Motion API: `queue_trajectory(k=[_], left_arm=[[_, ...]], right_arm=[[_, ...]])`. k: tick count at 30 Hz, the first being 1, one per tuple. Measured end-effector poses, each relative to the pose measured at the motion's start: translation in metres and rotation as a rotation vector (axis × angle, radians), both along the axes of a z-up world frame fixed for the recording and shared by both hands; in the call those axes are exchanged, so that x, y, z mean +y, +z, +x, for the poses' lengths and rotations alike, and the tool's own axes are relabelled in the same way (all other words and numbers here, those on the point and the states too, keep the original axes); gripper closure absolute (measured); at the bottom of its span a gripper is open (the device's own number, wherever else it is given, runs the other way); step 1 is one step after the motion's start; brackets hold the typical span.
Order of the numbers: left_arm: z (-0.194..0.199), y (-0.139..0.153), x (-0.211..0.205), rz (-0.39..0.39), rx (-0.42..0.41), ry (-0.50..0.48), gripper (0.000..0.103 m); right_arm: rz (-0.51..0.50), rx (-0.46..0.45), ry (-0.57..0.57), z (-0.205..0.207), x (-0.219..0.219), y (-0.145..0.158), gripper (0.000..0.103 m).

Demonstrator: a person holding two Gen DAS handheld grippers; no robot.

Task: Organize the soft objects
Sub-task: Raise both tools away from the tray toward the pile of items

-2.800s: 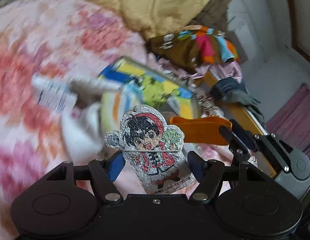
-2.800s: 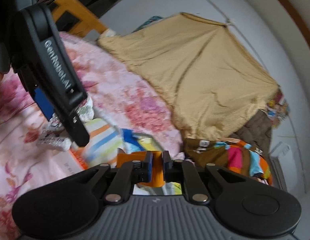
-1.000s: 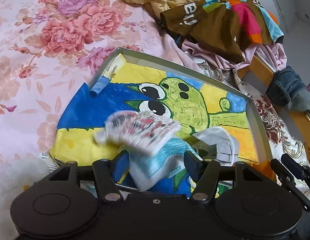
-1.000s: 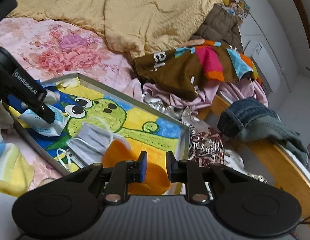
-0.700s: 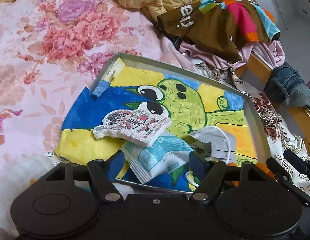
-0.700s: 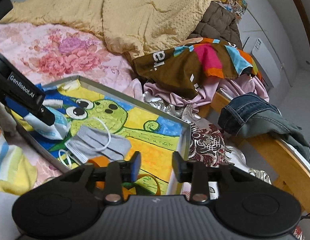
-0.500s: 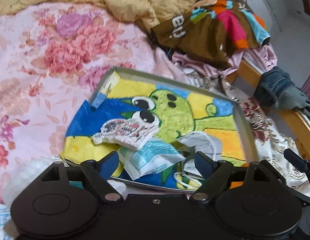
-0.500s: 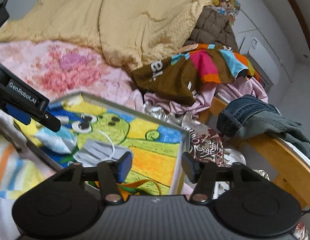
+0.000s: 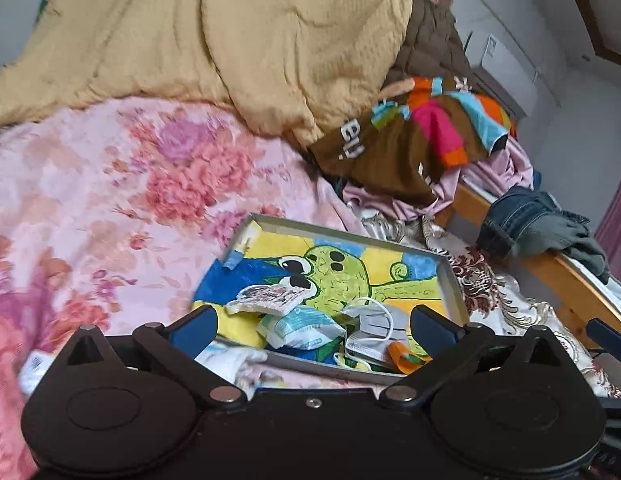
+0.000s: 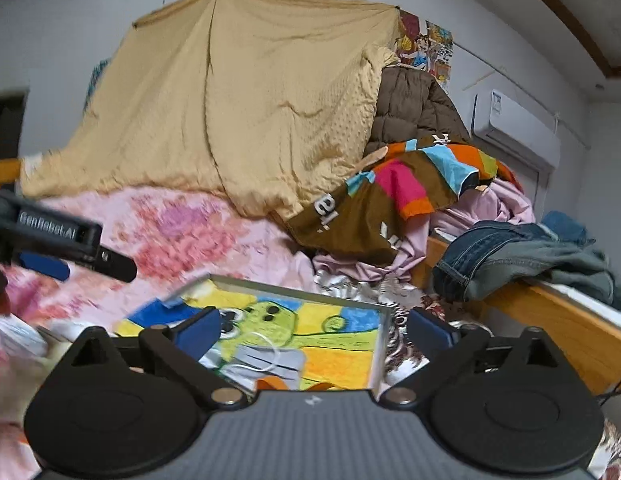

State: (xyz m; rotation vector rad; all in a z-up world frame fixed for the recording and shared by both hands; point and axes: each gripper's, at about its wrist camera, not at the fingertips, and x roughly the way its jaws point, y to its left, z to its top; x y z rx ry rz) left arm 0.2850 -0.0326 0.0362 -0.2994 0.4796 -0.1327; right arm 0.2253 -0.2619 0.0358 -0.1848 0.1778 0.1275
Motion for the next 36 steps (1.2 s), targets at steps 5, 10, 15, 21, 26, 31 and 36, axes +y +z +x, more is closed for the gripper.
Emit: queue_trajectory(k=[5, 10, 15, 21, 26, 31, 36], left_arm=[[-0.047, 0.002, -0.005, 0.047, -0.061, 0.024, 0.001], [-0.082, 0.006, -0.012, 0.093, -0.095, 0.018, 0.001], [-0.115, -0.001, -0.012, 0.138, -0.114, 0.033, 0.001], [-0.139, -0.01, -0.008, 0.176, -0.082, 0.057, 0.001], [-0.153, -0.014, -0.005, 0.193, -0.054, 0.079, 0.001], [-0.162, -0.016, -0.003, 0.196, -0.041, 0.078, 0.001], [-0.167, -0.019, -0.002, 0.233, -0.034, 0.101, 0.001]], right_arm=[[0.094, 0.001, 0.037, -0.034, -0.005, 0.008, 0.0], [0.074, -0.011, 0.063, -0.067, 0.005, 0.007, 0.0], [0.089, -0.011, 0.078, -0.095, 0.01, 0.004, 0.0], [0.122, 0.009, 0.071, -0.116, 0.015, 0.003, 0.0], [0.159, 0.04, 0.032, -0.128, 0.012, 0.0, 0.0], [0.173, 0.063, 0.006, -0.137, 0.009, -0.004, 0.0], [0.171, 0.055, 0.005, -0.148, 0.012, -0.005, 0.0]])
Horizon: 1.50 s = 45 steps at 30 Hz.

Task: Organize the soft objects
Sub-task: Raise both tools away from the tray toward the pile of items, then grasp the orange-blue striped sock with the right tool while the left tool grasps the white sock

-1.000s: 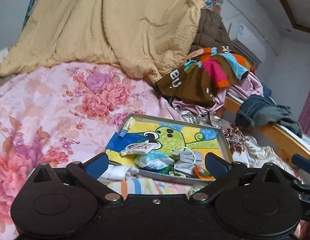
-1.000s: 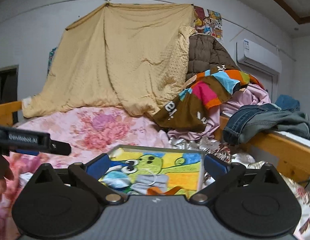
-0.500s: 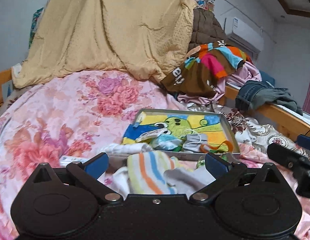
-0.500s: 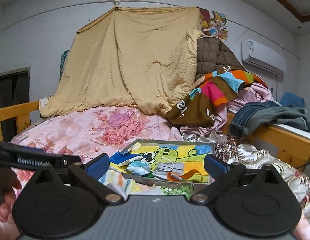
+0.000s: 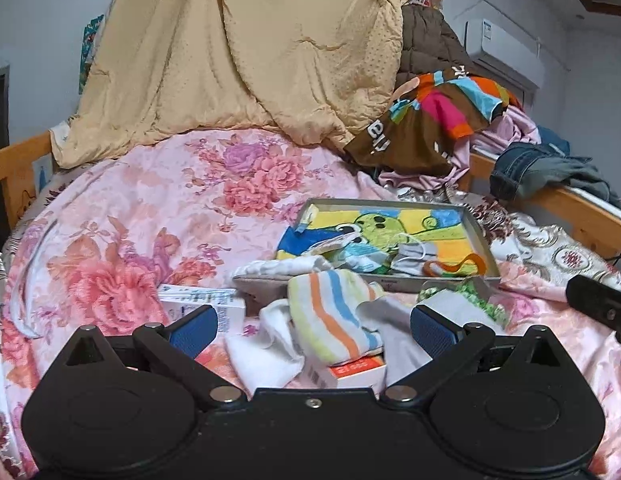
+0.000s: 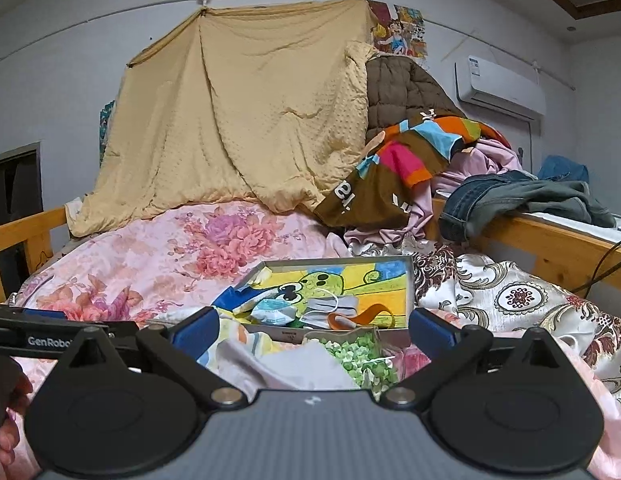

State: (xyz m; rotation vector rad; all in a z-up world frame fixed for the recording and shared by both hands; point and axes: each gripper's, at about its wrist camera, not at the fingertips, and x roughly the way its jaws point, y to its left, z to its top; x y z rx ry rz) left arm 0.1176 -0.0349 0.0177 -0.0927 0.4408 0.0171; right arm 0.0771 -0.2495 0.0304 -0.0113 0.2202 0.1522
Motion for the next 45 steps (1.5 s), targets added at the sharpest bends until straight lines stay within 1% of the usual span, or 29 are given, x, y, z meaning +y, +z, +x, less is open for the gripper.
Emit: queue_trajectory(k=[4, 7, 12, 17, 19, 22, 25, 27, 30, 33, 35, 38, 40, 42, 44, 45], left_arm=[[-0.003, -0.003, 0.002, 0.024, 0.015, 0.013, 0.001], [-0.006, -0.003, 0.005, 0.04, 0.049, 0.02, 0.001], [-0.013, -0.007, 0.017, 0.009, 0.09, 0.045, 0.001], [-0.008, -0.01, 0.021, 0.015, 0.132, 0.069, 0.001], [-0.007, -0.009, 0.022, 0.021, 0.139, 0.062, 0.001], [-0.003, -0.009, 0.025, 0.02, 0.175, 0.027, 0.001], [-0.003, -0.008, 0.031, 0.007, 0.198, -0.01, 0.001], [0.0, -0.008, 0.034, 0.012, 0.213, -0.027, 0.001], [0.009, -0.008, 0.037, 0.033, 0.254, -0.06, 0.001], [0.019, -0.01, 0.039, 0.055, 0.288, -0.144, 0.001], [0.026, -0.014, 0.036, 0.105, 0.308, -0.188, 0.001], [0.038, -0.021, 0.032, 0.206, 0.328, -0.237, 0.001], [0.048, -0.025, 0.032, 0.26, 0.331, -0.248, 0.001], [0.06, -0.028, 0.033, 0.289, 0.328, -0.251, 0.001], [0.072, -0.032, 0.037, 0.286, 0.325, -0.241, 0.001], [0.079, -0.036, 0.04, 0.274, 0.326, -0.236, 0.001]], right_arm=[[-0.005, 0.001, 0.018, -0.006, 0.005, -0.001, 0.0], [-0.018, -0.004, 0.021, -0.01, 0.01, -0.001, 0.0], [-0.065, -0.044, 0.007, -0.02, 0.019, -0.001, 0.0], [-0.119, -0.032, 0.005, -0.021, 0.031, -0.003, 0.0], [-0.142, -0.028, 0.011, -0.021, 0.036, -0.004, 0.0], [-0.147, 0.008, 0.032, -0.017, 0.039, -0.006, 0.0], [-0.145, 0.065, 0.049, -0.009, 0.039, -0.009, 0.0], [-0.144, 0.102, 0.059, -0.003, 0.039, -0.011, 0.0], [-0.141, 0.153, 0.087, 0.006, 0.04, -0.015, 0.0], [-0.141, 0.215, 0.125, 0.015, 0.042, -0.02, 0.0], [-0.137, 0.254, 0.154, 0.023, 0.043, -0.025, 0.0], [-0.154, 0.288, 0.18, 0.033, 0.047, -0.03, 0.0], [-0.172, 0.303, 0.193, 0.039, 0.049, -0.032, 0.0], [-0.191, 0.308, 0.208, 0.045, 0.052, -0.035, 0.0], [-0.221, 0.298, 0.235, 0.052, 0.057, -0.039, 0.0], [-0.251, 0.284, 0.251, 0.056, 0.061, -0.041, 0.0]])
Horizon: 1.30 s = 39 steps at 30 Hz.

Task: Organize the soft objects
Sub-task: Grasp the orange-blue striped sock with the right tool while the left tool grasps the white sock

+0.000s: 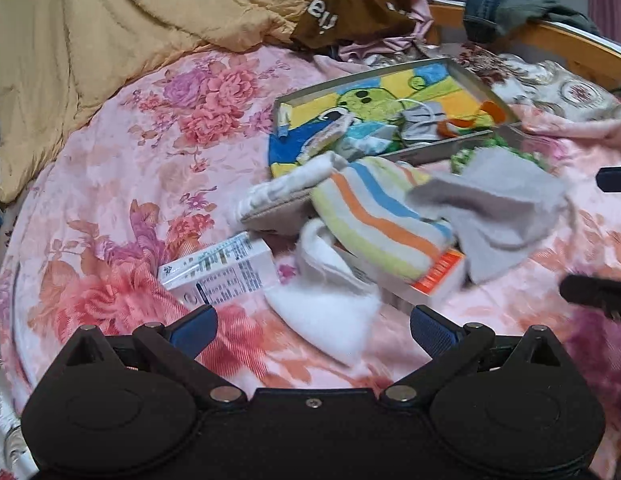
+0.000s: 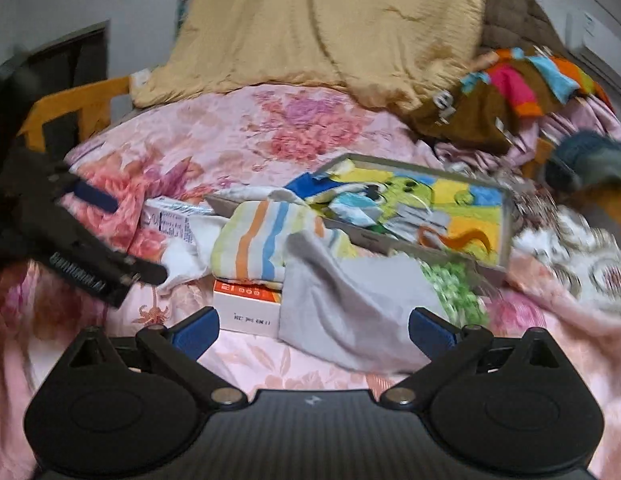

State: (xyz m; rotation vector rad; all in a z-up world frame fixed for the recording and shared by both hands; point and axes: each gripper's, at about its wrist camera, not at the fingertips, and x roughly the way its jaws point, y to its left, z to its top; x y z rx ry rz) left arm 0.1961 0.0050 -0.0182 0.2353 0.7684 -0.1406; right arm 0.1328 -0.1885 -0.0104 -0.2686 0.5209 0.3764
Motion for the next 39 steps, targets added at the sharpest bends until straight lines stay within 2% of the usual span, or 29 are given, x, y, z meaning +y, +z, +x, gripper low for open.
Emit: queue_trajectory(k=[3, 5, 8, 11, 13, 21, 24, 27, 32, 33, 39], left_arm=[[0.016, -0.009, 0.011, -0.033, 0.026, 0.031, 0.001], [0.023, -0.011, 0.02, -0.073, 0.054, 0.083, 0.001], [0.027, -0.005, 0.029, -0.156, 0.073, 0.123, 0.001], [0.031, -0.003, 0.027, -0.167, 0.082, 0.132, 0.001], [0.034, -0.002, 0.027, -0.164, 0.084, 0.143, 0.001], [0.047, -0.006, 0.027, -0.15, 0.133, 0.161, 0.001], [0.053, -0.008, 0.03, -0.185, 0.151, 0.167, 0.001], [0.059, -0.013, 0.032, -0.242, 0.16, 0.162, 0.001], [0.062, -0.017, 0.035, -0.291, 0.157, 0.17, 0.019], [0.062, -0.018, 0.037, -0.305, 0.158, 0.174, 0.024], [0.067, -0.022, 0.044, -0.379, 0.167, 0.205, 0.04]], right_arm=[[-0.104, -0.107, 0.044, 0.002, 0.013, -0.008, 0.0], [-0.149, -0.14, 0.076, 0.003, 0.023, -0.014, 0.001], [-0.149, -0.123, 0.119, 0.01, 0.034, -0.018, 0.005], [-0.143, -0.165, 0.154, 0.016, 0.043, -0.019, 0.008], [-0.141, -0.193, 0.161, 0.023, 0.051, -0.02, 0.015], [-0.098, -0.145, 0.223, 0.037, 0.064, -0.03, 0.02], [-0.096, -0.134, 0.221, 0.042, 0.066, -0.033, 0.021], [-0.091, -0.116, 0.203, 0.05, 0.07, -0.037, 0.029], [-0.087, -0.092, 0.217, 0.057, 0.074, -0.044, 0.046], [-0.082, -0.089, 0.219, 0.057, 0.074, -0.045, 0.046], [-0.033, -0.048, 0.185, 0.064, 0.069, -0.044, 0.049]])
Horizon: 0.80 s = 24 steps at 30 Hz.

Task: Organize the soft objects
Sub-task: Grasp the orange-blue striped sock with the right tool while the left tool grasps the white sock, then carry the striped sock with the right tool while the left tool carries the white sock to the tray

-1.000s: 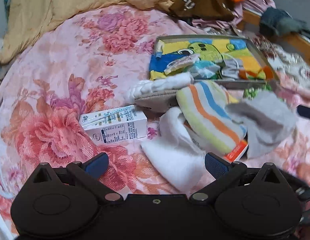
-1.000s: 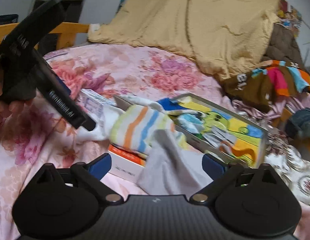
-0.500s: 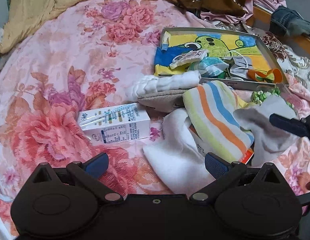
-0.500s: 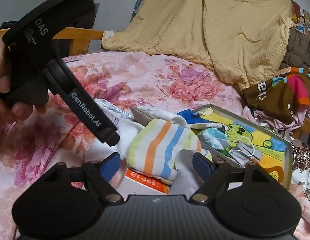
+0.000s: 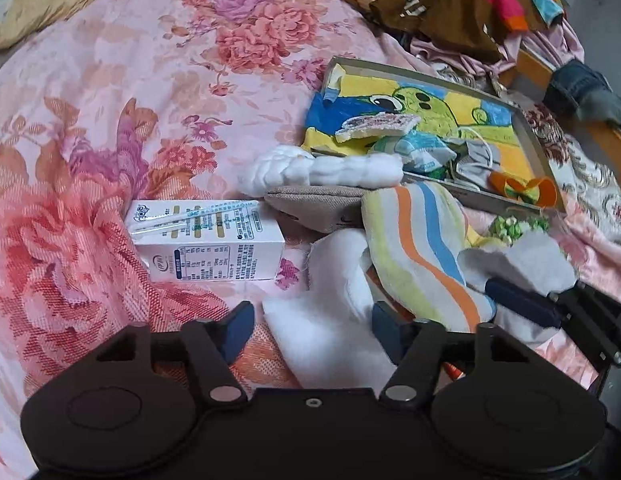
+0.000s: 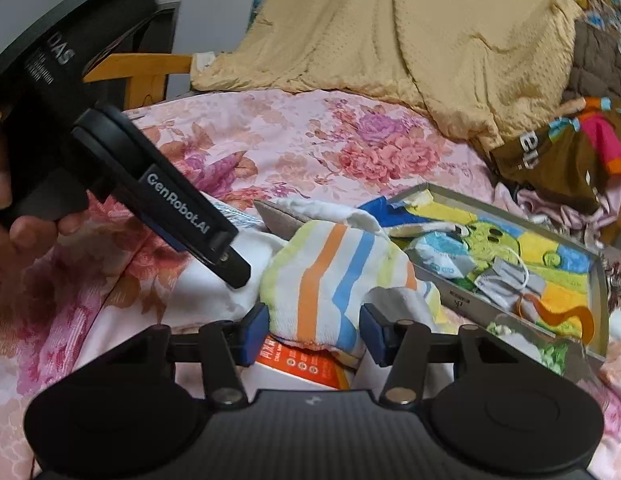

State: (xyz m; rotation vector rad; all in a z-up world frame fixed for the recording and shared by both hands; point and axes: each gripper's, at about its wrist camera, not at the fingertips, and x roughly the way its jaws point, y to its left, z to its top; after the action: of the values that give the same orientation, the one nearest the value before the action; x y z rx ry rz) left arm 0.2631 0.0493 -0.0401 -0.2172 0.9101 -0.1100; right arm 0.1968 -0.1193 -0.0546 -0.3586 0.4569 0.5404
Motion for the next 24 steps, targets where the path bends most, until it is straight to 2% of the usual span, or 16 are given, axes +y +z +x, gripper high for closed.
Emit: queue_trajectory(k=[3, 5, 6, 8, 10, 13, 16, 21, 24], left_arm=[[0.005, -0.003, 0.002, -0.047, -0.009, 0.012, 0.044], [0.008, -0.005, 0.001, -0.058, -0.02, 0.009, 0.051], [0.01, -0.007, 0.001, -0.058, -0.013, 0.01, 0.059], [0.011, -0.009, 0.003, -0.068, 0.0, 0.016, 0.067], [0.011, -0.009, 0.005, -0.082, 0.003, 0.021, 0.081], [0.011, -0.011, 0.01, -0.116, 0.001, 0.027, 0.092], [0.008, -0.008, 0.014, -0.153, -0.003, 0.041, 0.096], [0.001, 0.002, 0.01, -0.144, -0.035, 0.031, 0.098], [-0.007, 0.014, 0.008, -0.141, -0.082, 0.024, 0.098]], right_arm=[[0.043, 0.049, -0.024, 0.008, -0.003, 0.0, 0.049], [0.097, 0.094, -0.044, 0.014, -0.006, 0.0, 0.049], [0.119, 0.115, -0.052, 0.017, -0.007, 0.0, 0.049], [0.148, 0.139, -0.062, 0.022, -0.01, -0.001, 0.054], [0.166, 0.154, -0.068, 0.024, -0.012, -0.002, 0.069], [0.165, 0.159, -0.08, 0.024, -0.014, -0.001, 0.079], [0.152, 0.143, -0.079, 0.02, -0.012, 0.001, 0.082], [0.165, 0.094, -0.051, 0.008, -0.01, 0.012, 0.082], [0.185, 0.058, -0.053, 0.0, -0.013, 0.022, 0.082]])
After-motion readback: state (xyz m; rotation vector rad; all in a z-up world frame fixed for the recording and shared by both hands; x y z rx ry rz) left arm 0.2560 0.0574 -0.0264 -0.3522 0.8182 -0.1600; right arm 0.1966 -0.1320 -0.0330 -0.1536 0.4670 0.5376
